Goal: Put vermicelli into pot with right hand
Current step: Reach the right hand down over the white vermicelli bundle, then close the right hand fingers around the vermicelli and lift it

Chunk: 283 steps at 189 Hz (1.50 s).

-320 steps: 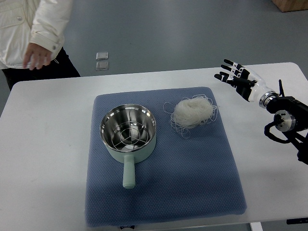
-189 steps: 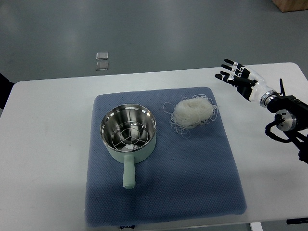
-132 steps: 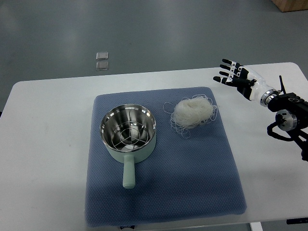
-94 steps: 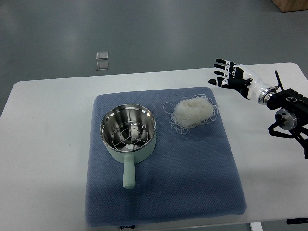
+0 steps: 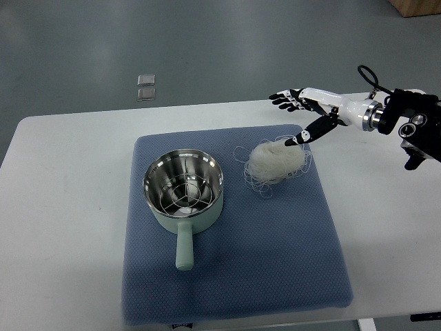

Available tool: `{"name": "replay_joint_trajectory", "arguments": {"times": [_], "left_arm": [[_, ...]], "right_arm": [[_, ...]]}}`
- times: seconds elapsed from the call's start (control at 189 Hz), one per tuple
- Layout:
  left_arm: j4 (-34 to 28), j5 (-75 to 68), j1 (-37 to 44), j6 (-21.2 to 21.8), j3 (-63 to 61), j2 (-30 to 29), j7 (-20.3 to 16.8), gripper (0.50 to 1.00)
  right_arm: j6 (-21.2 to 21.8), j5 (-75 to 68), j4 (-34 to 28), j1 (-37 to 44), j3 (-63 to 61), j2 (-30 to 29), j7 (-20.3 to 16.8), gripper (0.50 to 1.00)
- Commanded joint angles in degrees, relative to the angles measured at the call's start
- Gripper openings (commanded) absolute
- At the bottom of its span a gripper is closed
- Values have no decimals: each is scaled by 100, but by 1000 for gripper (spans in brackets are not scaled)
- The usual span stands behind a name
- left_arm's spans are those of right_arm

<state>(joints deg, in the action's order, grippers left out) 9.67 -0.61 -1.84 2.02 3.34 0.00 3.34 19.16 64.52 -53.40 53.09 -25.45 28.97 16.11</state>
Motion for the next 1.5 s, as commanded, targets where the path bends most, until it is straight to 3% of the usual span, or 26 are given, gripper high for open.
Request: {"name": "replay_joint_trajectory", "arguments": {"times": [0.0, 0.186, 0.435, 0.769, 1.219, 1.293, 1.346, 1.378, 1.383, 1.389, 1.405, 1.42, 1.426, 1.436, 1.495], "left_arm": [[0, -1, 0, 1, -9, 0, 0, 1000], [-9, -1, 0, 1, -9, 0, 0, 1000], [8, -1, 0, 1, 0, 0, 0, 1000], [8, -1, 0, 1, 0, 0, 0, 1000], [17, -1, 0, 1, 18, 0, 0, 1000], [17, -1, 0, 1, 18, 0, 0, 1000], [26, -1, 0, 1, 18, 0, 0, 1000], [26, -1, 0, 1, 18, 0, 0, 1000], [26, -1, 0, 1, 26, 0, 0, 1000], [26, -1, 0, 1, 27, 0, 0, 1000], [26, -1, 0, 1, 18, 0, 0, 1000], [26, -1, 0, 1, 27, 0, 0, 1000], [26, -1, 0, 1, 18, 0, 0, 1000], [26, -1, 0, 1, 26, 0, 0, 1000], [26, -1, 0, 1, 27, 0, 0, 1000]], "right_arm": [[-35, 438, -144, 342, 497, 56, 7, 921], [-299, 1080, -162, 711, 1060, -50, -20, 921], [-905, 1274, -12, 1054, 2193, -638, -222, 919], [-1019, 1678, 392, 1063, 2589, -902, -319, 919], [-1362, 1731, 480, 1001, 3002, -964, -442, 897], [-1380, 1748, 498, 992, 3020, -964, -442, 846], [-1406, 1783, 524, 992, 3020, -964, -442, 774], [-1406, 1792, 533, 992, 3028, -964, -442, 699], [-1415, 1801, 533, 1001, 3020, -964, -442, 660], [-1415, 1801, 533, 1001, 3020, -964, -442, 660], [-1424, 1801, 533, 1001, 3020, -964, -442, 589], [-1424, 1801, 533, 1010, 3020, -964, -442, 554], [-1432, 1801, 533, 1019, 3020, -964, -442, 517], [-1433, 1801, 541, 1019, 3020, -964, -442, 500], [-1494, 1801, 541, 1045, 3020, -964, -442, 500]]}}
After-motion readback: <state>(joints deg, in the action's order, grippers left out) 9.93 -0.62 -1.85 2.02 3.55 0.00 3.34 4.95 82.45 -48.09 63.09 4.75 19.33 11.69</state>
